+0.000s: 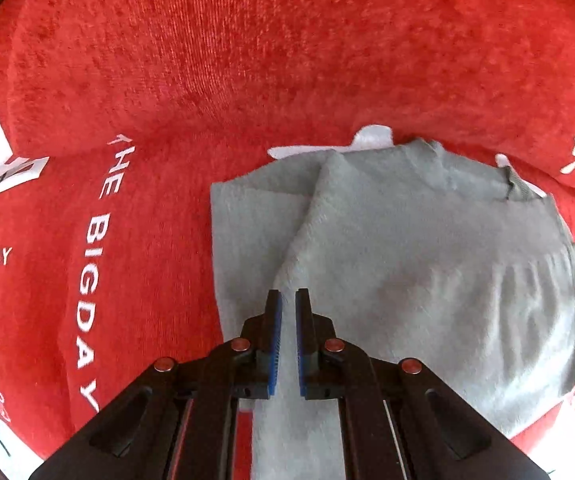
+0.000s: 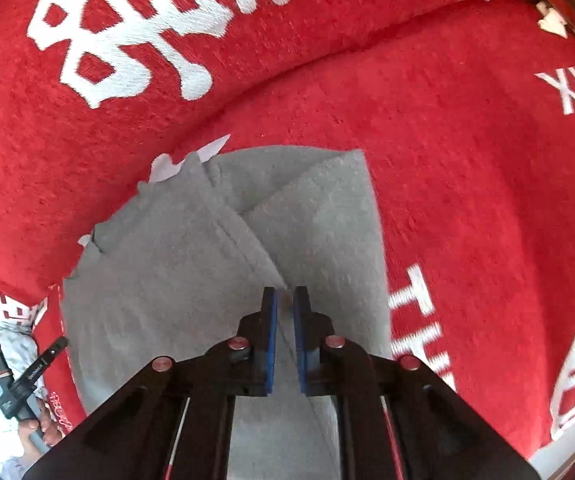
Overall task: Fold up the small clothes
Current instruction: 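Open both grippers and lay the narrowed sweater flat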
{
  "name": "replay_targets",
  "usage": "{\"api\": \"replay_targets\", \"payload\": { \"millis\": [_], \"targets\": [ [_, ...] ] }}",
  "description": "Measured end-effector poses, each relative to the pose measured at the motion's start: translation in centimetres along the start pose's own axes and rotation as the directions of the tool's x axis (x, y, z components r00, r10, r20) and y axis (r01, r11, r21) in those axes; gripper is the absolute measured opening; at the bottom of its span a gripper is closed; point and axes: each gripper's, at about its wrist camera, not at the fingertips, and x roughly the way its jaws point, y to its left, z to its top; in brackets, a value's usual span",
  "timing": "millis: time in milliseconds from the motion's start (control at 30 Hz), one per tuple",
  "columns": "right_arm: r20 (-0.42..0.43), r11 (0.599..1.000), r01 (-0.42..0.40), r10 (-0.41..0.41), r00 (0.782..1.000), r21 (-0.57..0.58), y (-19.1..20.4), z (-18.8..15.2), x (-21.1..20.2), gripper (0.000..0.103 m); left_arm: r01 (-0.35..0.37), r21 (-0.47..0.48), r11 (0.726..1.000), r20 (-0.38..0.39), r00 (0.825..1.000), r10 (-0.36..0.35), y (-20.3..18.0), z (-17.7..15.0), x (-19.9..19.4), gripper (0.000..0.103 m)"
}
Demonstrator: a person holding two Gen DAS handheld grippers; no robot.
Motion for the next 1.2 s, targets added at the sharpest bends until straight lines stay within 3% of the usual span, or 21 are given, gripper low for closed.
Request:
{"api": "replay_targets", "payload": {
  "millis": [267, 400, 533, 733, 767, 833, 867, 1200],
  "targets": [
    [-0.030, 0.999, -0.044, 0.043, 0.999, -0.026, 2.7, -4.2, -1.4, 0.014, -0.010, 0.013, 1.000, -0.038, 0.999, 0.011, -2.1, -3.6, -2.1, 0.008],
    [-0.053, 0.996, -0.062, 0.059, 0.997, -0.058, 4.7, -6.5, -1.1, 0.039, 0.012, 0.016, 1.000, -0.075, 0.997, -0.010, -2.2, -4.9, -1.7, 0.008],
    [-0.082, 0.992, -0.077, 0.068, 0.994, -0.101, 6.3, -8.2, -0.7, 0.044, 0.019, 0.018, 1.000, -0.098, 0.995, -0.017, -2.3, -6.1, -1.7, 0.008],
    [-0.120, 0.989, -0.091, 0.076, 0.990, -0.120, 7.8, -9.8, -0.2, 0.075, -0.027, 0.006, 1.000, -0.108, 0.994, 0.027, -1.9, -7.5, -1.6, 0.008],
    [-0.121, 0.988, -0.090, 0.075, 0.990, -0.123, 8.0, -10.1, -0.1, 0.081, -0.031, 0.002, 1.000, -0.110, 0.993, 0.031, -1.8, -7.7, -1.6, 0.036],
    [-0.125, 0.987, -0.094, 0.078, 0.989, -0.128, 8.5, -10.5, 0.0, 0.082, -0.054, -0.009, 0.998, -0.104, 0.993, 0.053, -1.6, -8.0, -1.6, 0.100],
    [-0.131, 0.987, -0.095, 0.078, 0.988, -0.132, 8.7, -10.7, 0.1, 0.082, -0.070, -0.016, 0.997, -0.076, 0.995, 0.069, -1.5, -8.2, -1.9, 0.102],
    [-0.146, 0.982, -0.094, 0.071, 0.987, -0.162, 10.4, -12.1, 0.8, 0.089, -0.110, -0.051, 0.993, -0.073, 0.992, 0.106, 0.1, -8.8, -2.0, 0.102]
  ]
}}
